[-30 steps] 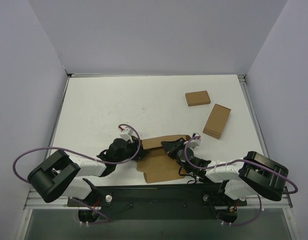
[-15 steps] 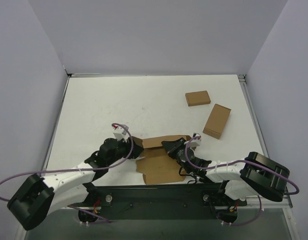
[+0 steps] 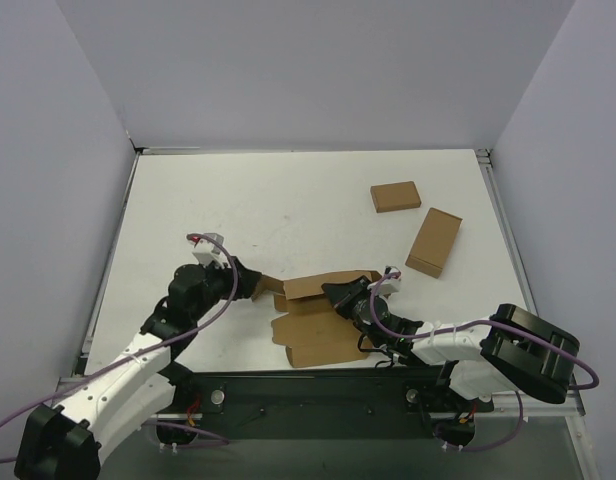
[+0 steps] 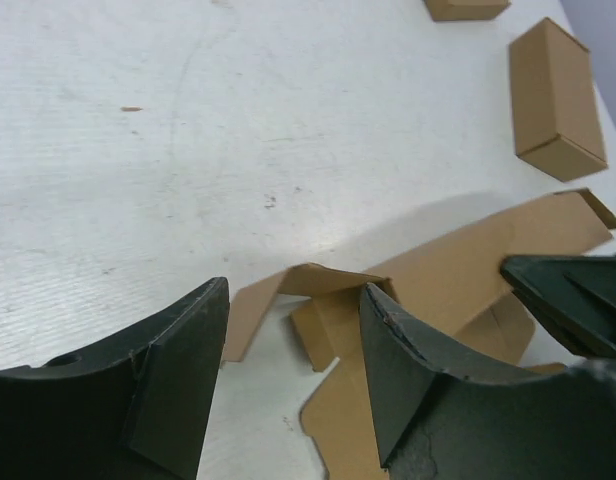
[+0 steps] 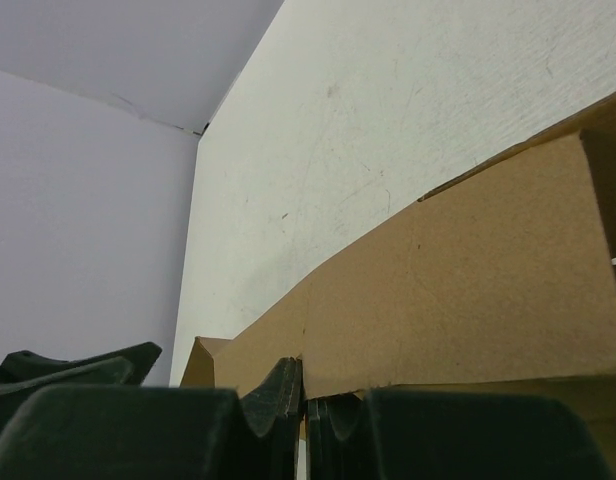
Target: Fold the paper box
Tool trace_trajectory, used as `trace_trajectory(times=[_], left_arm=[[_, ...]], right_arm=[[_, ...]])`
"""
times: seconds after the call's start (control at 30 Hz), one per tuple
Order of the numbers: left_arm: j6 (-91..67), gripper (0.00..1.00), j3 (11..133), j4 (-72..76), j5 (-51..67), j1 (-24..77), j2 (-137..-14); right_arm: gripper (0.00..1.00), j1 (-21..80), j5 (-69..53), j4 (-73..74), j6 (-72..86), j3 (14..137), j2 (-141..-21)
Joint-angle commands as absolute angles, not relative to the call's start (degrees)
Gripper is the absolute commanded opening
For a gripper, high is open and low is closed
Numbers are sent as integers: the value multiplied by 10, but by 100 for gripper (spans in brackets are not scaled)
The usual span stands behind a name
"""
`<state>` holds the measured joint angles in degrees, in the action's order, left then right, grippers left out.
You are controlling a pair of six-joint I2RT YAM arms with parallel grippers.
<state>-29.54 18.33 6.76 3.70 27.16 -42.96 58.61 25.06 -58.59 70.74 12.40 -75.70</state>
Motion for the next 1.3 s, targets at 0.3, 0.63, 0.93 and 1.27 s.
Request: trace_trajectory(times=[0.3, 0.63, 0.93, 1.27], left_arm=[[-279, 62, 250, 258, 137, 193, -789], [-291, 52, 175, 265, 204, 223, -766], [-270, 52, 163, 272, 209, 279, -756], [-243, 52, 153, 279, 199, 307, -737]], right_arm=[[0, 590, 255, -568, 693, 124, -759], [0, 587, 265, -556, 692, 131, -757], [0, 586, 263, -559, 693, 133, -765], [0, 587, 264, -555, 694, 134, -766]])
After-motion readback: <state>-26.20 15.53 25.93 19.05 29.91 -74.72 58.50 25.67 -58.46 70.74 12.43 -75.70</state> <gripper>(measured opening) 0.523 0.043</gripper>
